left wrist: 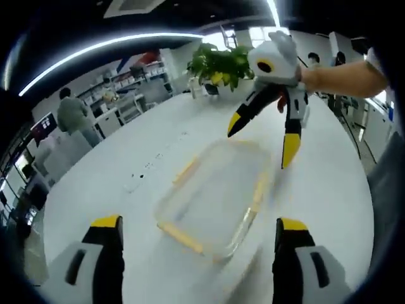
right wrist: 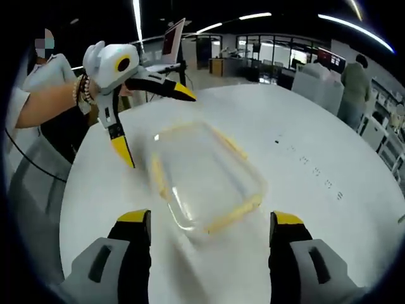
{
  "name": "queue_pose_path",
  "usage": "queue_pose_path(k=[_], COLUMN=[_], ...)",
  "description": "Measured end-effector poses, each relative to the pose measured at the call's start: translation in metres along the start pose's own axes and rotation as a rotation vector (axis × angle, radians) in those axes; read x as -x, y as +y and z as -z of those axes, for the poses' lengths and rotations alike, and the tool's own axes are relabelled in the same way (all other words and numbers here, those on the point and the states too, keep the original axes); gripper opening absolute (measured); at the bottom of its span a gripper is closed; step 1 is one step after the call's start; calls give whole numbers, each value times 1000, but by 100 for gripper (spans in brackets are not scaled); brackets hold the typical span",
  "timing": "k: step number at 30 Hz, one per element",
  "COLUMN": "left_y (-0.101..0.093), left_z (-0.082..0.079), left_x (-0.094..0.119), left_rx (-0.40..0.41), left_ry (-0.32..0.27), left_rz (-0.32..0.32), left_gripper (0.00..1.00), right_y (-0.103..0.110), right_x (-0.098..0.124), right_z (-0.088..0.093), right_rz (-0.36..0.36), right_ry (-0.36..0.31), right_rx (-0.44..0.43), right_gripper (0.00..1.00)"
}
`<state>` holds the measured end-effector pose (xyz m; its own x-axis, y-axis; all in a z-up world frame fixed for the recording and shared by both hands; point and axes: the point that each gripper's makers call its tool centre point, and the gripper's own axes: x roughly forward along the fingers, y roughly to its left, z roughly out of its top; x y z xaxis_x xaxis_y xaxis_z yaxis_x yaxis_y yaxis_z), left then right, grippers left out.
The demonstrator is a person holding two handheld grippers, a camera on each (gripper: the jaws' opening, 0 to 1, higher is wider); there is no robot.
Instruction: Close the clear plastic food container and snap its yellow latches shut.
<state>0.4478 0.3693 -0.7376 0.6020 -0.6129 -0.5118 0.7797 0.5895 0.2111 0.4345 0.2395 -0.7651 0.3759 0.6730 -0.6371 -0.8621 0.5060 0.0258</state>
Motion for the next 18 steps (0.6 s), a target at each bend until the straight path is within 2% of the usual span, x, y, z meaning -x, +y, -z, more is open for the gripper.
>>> queue_pose_path(k=[8,10,11,12,14,18], left_y=[-2,-14,-20,-24,-28,-41], left_z=[-36,-40,-44,-49,-48,-37], left_x=[67,84,90,102,120,145], left_rx=[-12,-9,11,46,58,76], left_ry=[-175,-208,-242,-292,-319,-326], left_rz=[-143,-119,-107,-124,-156,-178], left_gripper=[99,99,99,99,99,99], right_y=[18,23,26,30,36,51], right_x=[34,45,49,56,66,85], right_z=[-15,-17,-18,-19,-19,-19], right_rz=[87,109,117,129,149,180], right_ry=[-117,-152,-165,-187,-211,-256], right_rx=[-39,-54,-58,-64,-83,-101], right_gripper=[74,75,75,75,75,76])
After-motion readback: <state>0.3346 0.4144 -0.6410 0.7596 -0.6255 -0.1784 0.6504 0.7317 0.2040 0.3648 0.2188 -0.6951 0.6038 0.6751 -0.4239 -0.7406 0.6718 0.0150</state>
